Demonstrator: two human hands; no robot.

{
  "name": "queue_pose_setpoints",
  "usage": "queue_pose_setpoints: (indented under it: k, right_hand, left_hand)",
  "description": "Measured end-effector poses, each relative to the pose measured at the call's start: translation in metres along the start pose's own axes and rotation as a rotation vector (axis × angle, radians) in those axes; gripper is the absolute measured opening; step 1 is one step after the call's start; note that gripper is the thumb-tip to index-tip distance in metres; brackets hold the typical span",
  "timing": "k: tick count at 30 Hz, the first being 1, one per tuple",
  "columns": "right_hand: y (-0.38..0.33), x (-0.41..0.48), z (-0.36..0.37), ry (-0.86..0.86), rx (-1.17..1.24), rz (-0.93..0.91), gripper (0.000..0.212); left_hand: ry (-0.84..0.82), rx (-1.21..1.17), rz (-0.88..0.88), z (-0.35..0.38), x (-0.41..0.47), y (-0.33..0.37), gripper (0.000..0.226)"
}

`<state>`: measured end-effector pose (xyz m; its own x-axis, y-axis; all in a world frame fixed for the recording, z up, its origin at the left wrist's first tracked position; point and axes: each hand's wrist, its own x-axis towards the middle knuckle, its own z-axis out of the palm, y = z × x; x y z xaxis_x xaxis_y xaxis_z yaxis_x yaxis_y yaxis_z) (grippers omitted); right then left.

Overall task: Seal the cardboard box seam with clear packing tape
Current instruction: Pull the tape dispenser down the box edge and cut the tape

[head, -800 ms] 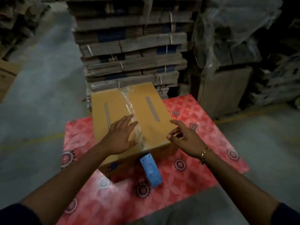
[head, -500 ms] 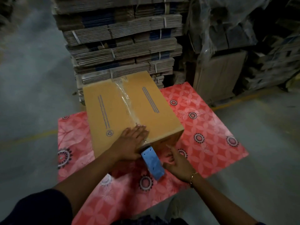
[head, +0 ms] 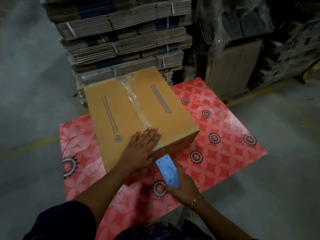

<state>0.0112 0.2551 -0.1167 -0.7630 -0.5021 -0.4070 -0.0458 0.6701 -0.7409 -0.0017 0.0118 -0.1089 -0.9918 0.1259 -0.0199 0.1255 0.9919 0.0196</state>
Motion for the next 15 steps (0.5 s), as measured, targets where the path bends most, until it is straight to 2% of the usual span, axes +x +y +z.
queue_pose_setpoints:
  k: [5, 9, 15]
  right_hand:
    - [-0.007, -0.027, -0.007, 0.078, 0.047, -0.017, 0.087]
    - [-0.02, -0.029, -0.007, 0.128, -0.023, 0.003, 0.076]
    - [-0.032, -0.04, -0.012, 0.171, 0.001, 0.019, 0.064]
  left_hand:
    - [0.067, -0.009, -0.03, 0.006, -0.001, 0.003, 0.081]
    - [0.078, 0.003, -0.028, 0.009, 0.0, 0.003, 0.078]
    - [0.085, 0.003, -0.026, 0.007, -0.001, 0.005, 0.072]
